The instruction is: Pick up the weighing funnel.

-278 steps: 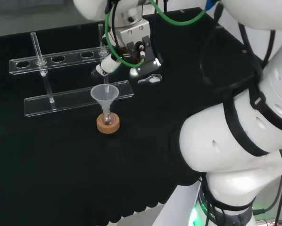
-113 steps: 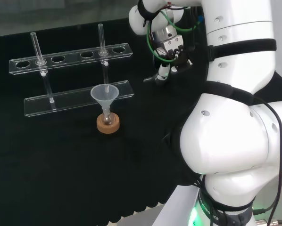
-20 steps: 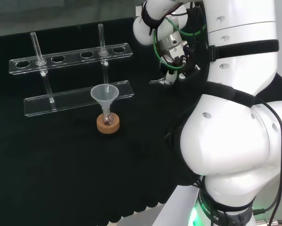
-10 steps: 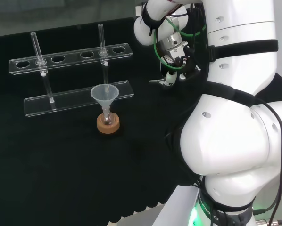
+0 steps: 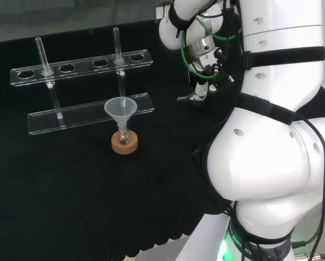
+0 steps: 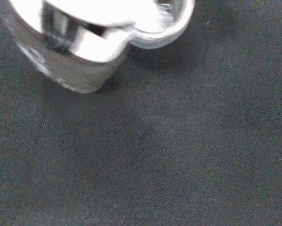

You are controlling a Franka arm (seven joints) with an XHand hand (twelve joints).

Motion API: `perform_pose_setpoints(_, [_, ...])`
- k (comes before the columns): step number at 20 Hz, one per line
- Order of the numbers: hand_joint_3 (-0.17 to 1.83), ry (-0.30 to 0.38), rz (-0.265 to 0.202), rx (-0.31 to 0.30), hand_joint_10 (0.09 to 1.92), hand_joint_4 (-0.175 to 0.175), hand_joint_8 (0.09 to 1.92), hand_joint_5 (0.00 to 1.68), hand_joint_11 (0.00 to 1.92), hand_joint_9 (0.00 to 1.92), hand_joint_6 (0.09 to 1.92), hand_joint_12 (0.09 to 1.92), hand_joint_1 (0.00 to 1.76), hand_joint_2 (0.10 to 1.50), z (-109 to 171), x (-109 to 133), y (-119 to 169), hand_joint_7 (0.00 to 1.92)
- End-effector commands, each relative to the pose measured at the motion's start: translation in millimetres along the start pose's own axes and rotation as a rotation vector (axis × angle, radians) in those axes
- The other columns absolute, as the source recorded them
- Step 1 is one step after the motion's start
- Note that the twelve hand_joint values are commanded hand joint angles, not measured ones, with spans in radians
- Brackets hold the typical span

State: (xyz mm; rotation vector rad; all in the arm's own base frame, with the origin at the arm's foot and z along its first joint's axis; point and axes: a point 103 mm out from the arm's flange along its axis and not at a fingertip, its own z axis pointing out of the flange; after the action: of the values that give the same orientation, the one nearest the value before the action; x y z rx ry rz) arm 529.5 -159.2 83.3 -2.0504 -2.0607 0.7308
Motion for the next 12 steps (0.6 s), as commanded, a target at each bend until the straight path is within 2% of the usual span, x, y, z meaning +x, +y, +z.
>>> perform_pose_setpoints(1, [0.65,0.027,0.003,-0.026,0.43,0.175,0.62,1.32,0.68,0.89,0.59,1.17,1.13,0.64,-13,-6,-9,0.6])
perform_pose_setpoints(12, [0.64,0.053,0.03,-0.039,0.42,0.175,0.63,1.3,0.7,0.9,0.61,1.15,1.12,0.65,-24,-9,-33,0.59])
